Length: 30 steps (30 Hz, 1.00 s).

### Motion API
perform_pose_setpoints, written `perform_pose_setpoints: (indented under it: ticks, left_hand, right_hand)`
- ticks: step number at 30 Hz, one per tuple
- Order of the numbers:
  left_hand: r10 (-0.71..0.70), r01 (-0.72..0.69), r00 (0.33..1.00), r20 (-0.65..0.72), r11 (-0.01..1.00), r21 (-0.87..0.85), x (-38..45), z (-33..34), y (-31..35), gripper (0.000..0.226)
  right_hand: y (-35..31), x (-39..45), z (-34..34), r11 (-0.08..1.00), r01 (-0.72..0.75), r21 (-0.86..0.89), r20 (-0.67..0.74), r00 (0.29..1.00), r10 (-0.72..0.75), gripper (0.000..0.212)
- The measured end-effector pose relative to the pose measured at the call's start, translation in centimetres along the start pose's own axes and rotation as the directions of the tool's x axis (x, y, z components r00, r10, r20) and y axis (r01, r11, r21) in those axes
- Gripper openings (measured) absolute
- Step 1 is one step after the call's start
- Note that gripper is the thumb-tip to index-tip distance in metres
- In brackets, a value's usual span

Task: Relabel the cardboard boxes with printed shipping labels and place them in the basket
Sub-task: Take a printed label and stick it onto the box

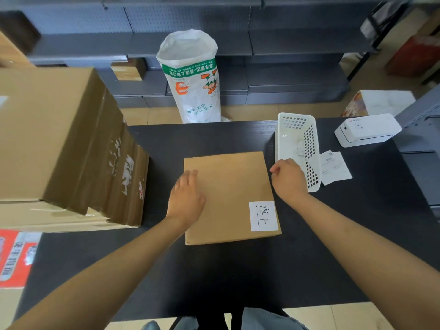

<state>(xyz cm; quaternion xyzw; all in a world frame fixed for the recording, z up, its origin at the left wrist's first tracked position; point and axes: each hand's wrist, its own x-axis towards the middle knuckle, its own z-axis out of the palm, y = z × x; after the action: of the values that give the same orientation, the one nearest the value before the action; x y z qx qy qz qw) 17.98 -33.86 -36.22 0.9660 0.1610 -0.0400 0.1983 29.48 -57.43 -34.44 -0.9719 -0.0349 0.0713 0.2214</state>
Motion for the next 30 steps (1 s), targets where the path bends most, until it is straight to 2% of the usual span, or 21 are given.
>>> perform_pose_setpoints:
  ticks: [5,8,15,19,30]
  left_hand:
    - [0.168,-0.166,0.986,0.017,0.943,0.29,0.8,-1.7,2.6,0.056]
    - [0.228,-0.237,0.971,0.07,0.895,0.379,1.3,-2.3,5.0,0.053]
    - [0.312,-0.353,0.936,0.166,0.839,0.414,2.4,-1.6,12.3,0.037]
    - [0.337,-0.389,0.921,0.196,0.832,0.395,2.6,0.0,17.4,0.044]
    - [0.296,-0.34,0.941,0.166,0.833,0.436,2.5,6.2,32.3,0.039]
  right_hand:
    - [-0.6,-1.2,-1.0,0.999,0.025,-0.033,0.024,0.999,-0.024,0.019]
    - [0.4,-2.1,-2.2,0.998,0.032,-0.045,0.009,0.999,-0.031,0.018]
    - [5.2,-3.2,-5.6,0.998,-0.03,-0.056,0.022,0.999,0.031,0.019]
    - [8.9,-2.8,-7.3,0.998,-0.039,-0.039,0.016,0.999,0.04,0.023]
    - [21.4,1.4,-13.1,0.994,0.043,-0.097,0.104,0.994,-0.033,0.022]
